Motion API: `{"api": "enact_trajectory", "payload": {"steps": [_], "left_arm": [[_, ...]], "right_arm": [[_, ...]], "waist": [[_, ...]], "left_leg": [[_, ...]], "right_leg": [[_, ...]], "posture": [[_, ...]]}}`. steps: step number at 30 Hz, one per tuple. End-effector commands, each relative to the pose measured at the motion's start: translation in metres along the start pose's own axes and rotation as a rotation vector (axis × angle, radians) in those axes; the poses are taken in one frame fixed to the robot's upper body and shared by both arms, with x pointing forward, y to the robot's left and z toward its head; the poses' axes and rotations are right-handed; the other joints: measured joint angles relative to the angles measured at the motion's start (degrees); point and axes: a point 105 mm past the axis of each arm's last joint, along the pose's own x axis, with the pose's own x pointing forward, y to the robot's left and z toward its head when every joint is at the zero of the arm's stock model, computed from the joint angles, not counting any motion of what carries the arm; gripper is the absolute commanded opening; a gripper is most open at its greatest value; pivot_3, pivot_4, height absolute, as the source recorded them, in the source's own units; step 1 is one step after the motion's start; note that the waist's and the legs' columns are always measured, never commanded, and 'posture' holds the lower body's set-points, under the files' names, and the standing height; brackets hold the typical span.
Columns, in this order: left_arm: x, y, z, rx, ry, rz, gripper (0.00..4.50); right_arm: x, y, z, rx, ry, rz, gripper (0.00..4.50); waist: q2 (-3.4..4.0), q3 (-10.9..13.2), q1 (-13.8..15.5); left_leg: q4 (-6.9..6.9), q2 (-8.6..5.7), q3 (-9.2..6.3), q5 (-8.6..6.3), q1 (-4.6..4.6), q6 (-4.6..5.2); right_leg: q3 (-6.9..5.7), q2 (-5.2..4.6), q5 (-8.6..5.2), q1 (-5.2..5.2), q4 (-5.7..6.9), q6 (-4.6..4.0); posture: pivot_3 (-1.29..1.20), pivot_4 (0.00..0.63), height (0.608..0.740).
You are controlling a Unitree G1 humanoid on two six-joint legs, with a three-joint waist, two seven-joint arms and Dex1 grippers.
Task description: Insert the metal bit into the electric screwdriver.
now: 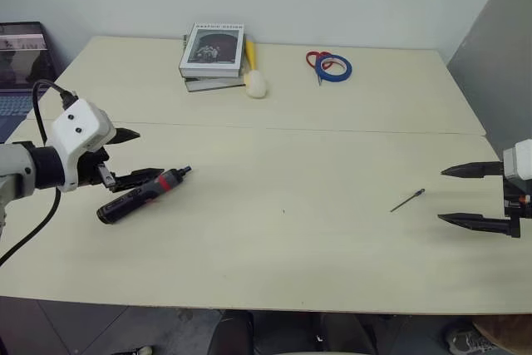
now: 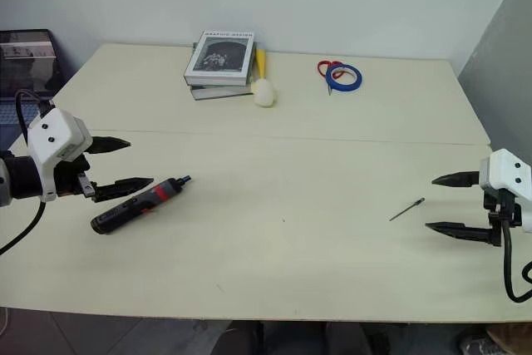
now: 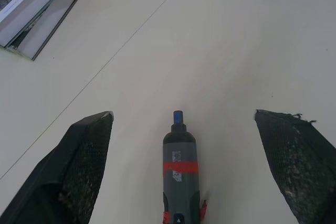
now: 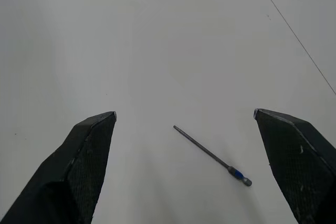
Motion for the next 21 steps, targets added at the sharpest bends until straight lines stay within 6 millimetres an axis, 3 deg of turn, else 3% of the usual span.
{"api": "enact_trajectory", "payload": {"steps": [1,13,21], "left_arm": [[-0.009,0.007,0.01,0.034,-0.016,0.031,4.5],[-0.01,0.002,0.004,0.058,0.025,0.002,4.5],[-0.009,0.009,-0.012,0.065,0.113,-0.008,4.5]], "right_arm": [[-0.004,-0.003,0.012,-0.046,-0.026,-0.024,4.41],[0.005,-0.005,0.019,-0.047,-0.069,-0.033,4.41],[0.025,0.01,0.036,-0.09,-0.119,0.014,4.41]], "waist": [[0.0,0.0,0.0],[0.0,0.0,0.0],[0.0,0.0,0.0]], "left_leg": [[0.0,0.0,0.0,0.0,0.0,0.0],[0.04,0.0,0.0,0.0,0.01,0.0],[0.08,0.0,-0.01,0.0,0.01,0.0]], "right_leg": [[0.0,0.0,0.0,0.0,0.0,0.0],[0.0,0.0,0.01,0.02,0.03,0.01],[0.0,0.01,0.02,0.03,0.06,0.02]], "posture": [[0.0,0.15,0.74],[0.0,0.15,0.74],[0.0,0.15,0.74]]}}
